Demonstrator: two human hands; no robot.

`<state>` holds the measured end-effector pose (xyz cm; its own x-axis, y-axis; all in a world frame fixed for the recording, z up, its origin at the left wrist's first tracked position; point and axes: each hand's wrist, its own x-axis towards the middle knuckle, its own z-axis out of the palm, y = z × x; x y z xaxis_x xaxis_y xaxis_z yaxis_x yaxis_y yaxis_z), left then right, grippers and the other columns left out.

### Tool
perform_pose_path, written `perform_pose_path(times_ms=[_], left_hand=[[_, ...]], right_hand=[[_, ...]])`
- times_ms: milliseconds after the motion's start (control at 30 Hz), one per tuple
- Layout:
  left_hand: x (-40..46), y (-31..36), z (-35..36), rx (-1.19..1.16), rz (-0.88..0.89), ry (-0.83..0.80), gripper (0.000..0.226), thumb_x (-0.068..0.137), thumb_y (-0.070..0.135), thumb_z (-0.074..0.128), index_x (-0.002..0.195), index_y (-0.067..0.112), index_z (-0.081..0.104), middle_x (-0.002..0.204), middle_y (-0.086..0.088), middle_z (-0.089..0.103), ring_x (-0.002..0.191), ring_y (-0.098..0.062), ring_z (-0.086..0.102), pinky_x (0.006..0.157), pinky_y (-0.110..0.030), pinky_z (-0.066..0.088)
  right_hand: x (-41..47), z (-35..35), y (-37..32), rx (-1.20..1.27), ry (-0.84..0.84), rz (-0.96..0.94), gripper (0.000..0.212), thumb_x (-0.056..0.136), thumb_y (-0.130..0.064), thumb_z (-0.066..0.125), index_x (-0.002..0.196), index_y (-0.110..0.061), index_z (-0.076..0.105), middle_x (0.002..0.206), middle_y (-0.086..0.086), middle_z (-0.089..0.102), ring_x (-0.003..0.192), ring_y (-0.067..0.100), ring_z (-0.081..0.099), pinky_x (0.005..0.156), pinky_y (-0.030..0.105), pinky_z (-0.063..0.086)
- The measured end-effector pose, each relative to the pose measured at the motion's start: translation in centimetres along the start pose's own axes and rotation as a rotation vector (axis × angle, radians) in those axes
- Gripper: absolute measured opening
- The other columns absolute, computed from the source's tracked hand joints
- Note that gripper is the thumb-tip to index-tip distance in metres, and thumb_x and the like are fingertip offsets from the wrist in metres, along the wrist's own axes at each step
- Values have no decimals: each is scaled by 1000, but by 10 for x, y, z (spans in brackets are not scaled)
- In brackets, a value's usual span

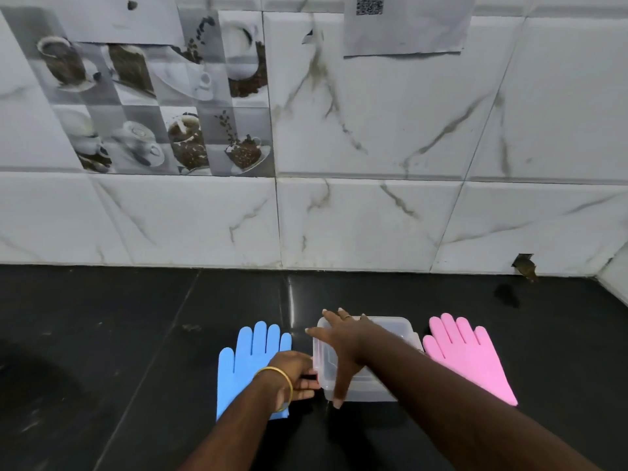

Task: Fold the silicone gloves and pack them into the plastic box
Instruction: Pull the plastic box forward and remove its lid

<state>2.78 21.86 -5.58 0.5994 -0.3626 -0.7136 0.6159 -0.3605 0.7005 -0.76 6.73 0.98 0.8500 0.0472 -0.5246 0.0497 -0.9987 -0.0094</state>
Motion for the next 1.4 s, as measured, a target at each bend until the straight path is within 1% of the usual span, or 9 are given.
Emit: perform_pose_path(times_ms=[133,267,433,633,733,967,1067,1200,1400], left_hand=[[7,-8,2,2,35,16,15,92,11,58,103,9,68,82,-8,78,72,-21,75,60,-28,58],[11,-9,6,0,66,63,8,92,12,61,97,10,67,80,-9,77,73,-23,75,60,-30,60],[7,-5,11,50,79,100,6,93,12,60,98,12,63,91,-10,74,79,-25,73,73,-39,63],[2,-5,12,80,84,128,6,92,14,62,98,12,63,91,-11,74,79,-25,74,74,-39,63],[1,-4,12,84,85,139,6,91,13,63,96,10,64,88,-12,75,78,-25,74,73,-40,63],[-4,-3,11,80,82,141,3,89,9,65,92,7,66,83,-13,76,74,-25,75,68,-38,63],[-6,-3,12,104,83,151,5,89,11,66,93,8,65,87,-13,75,78,-25,75,73,-40,63],[-9,-1,10,102,77,149,6,89,9,66,94,5,66,88,-15,75,81,-27,74,75,-42,62],[-18,-3,11,89,82,191,10,92,6,57,98,4,65,87,-17,74,79,-27,74,70,-39,63]], right_hand=[[4,-3,-8,-52,-17,29,124,51,-57,89,150,-43,15,164,10,5,149,43,8,108,77,15],[3,-5,-11,-43,-13,34,119,49,-55,90,146,-44,22,161,10,11,147,43,14,106,77,19],[0,-12,-8,-51,-17,15,115,47,-59,88,142,-47,25,156,8,19,142,41,24,106,69,32],[0,-10,-8,-45,-3,2,111,48,-61,86,141,-47,27,152,7,26,139,39,30,102,62,38],[0,-7,-7,-46,8,-15,111,46,-64,85,139,-48,28,150,6,28,136,37,33,101,61,39],[-1,-5,-4,-53,26,-50,111,47,-66,84,140,-46,27,154,7,24,139,38,30,105,66,32],[-2,-9,-1,-13,30,-55,109,49,-65,83,140,-47,27,154,5,25,139,35,31,105,63,35],[-6,-20,7,34,67,-77,109,45,-67,83,137,-47,28,149,2,28,135,31,35,101,56,43],[-29,-26,25,85,98,-104,110,46,-64,84,139,-46,28,147,-1,27,134,28,35,103,53,44]])
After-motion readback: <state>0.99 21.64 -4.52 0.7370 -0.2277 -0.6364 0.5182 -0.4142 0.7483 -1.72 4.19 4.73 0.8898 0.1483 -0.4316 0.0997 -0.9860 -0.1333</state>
